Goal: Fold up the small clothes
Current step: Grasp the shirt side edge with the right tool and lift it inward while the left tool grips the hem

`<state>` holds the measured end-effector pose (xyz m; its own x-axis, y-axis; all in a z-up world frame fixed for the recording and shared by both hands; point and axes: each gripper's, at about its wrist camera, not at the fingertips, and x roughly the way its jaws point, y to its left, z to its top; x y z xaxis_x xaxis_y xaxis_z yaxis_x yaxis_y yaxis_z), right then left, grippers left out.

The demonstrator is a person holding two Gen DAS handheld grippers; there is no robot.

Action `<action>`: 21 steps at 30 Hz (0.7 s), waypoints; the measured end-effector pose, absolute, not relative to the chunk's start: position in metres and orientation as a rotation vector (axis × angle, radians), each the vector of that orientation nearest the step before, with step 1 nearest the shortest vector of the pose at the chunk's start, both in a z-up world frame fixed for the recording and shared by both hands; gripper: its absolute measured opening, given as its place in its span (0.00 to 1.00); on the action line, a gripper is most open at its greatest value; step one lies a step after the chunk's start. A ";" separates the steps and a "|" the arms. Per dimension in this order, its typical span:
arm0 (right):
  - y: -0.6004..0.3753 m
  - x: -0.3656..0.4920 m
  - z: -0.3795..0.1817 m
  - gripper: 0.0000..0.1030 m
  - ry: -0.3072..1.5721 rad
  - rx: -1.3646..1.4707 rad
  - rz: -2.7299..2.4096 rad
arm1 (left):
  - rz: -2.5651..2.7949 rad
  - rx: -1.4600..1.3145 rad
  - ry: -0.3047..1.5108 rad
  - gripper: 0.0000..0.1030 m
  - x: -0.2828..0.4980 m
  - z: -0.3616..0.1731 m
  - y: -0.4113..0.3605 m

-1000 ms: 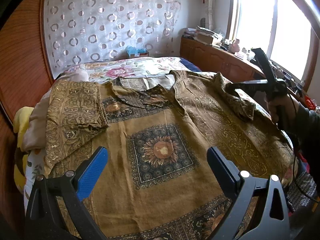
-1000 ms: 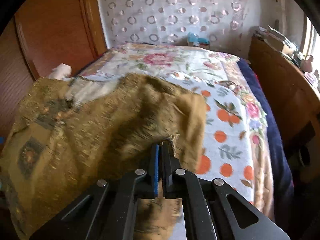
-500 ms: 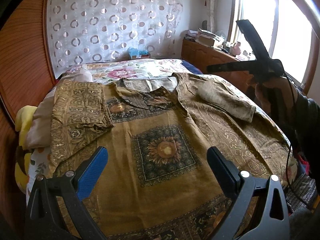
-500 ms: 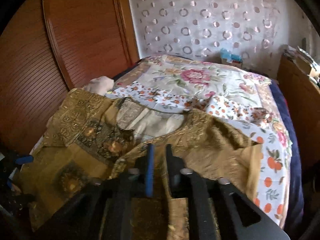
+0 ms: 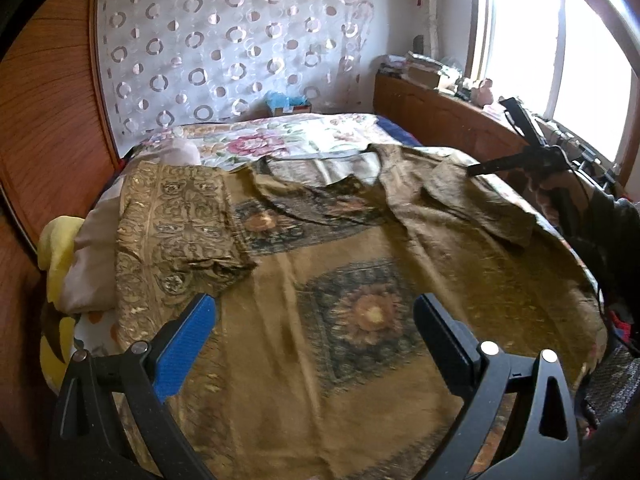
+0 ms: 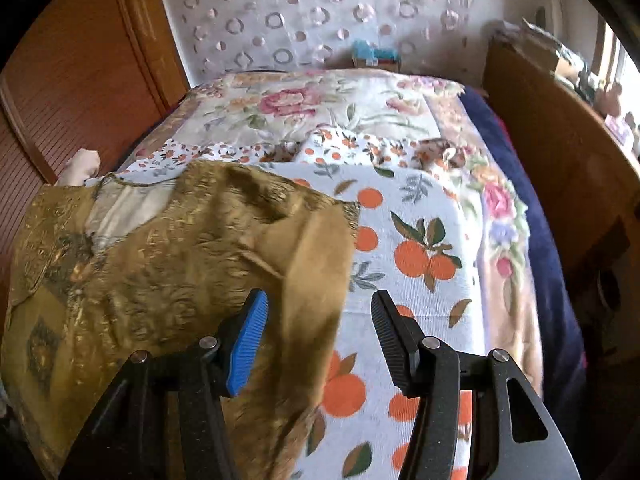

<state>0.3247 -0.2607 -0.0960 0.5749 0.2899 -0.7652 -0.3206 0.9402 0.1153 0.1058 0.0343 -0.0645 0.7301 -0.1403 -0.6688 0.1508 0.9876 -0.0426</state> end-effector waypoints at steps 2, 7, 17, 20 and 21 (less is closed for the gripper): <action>-0.261 0.335 -0.104 0.47 0.904 -0.011 0.376 | -0.151 0.012 0.745 0.97 0.111 -0.067 0.039; -0.269 0.352 -0.108 0.02 0.898 0.007 0.439 | -0.129 0.001 0.758 0.97 0.123 -0.071 0.051; -0.280 0.364 -0.076 0.01 0.757 -0.073 0.398 | -0.074 -0.004 0.765 0.97 0.149 -0.067 0.079; -0.272 0.371 -0.091 0.01 0.771 -0.100 0.395 | -0.051 0.000 0.766 0.97 0.160 -0.064 0.091; -0.269 0.374 -0.095 0.01 0.772 -0.110 0.394 | -0.039 0.003 0.768 0.97 0.165 -0.064 0.096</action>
<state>0.3743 -0.2695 -0.0947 0.6479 0.3055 -0.6978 -0.3854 0.9216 0.0457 0.1649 0.0956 -0.0641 0.7183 -0.0344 -0.6949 0.0363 0.9993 -0.0119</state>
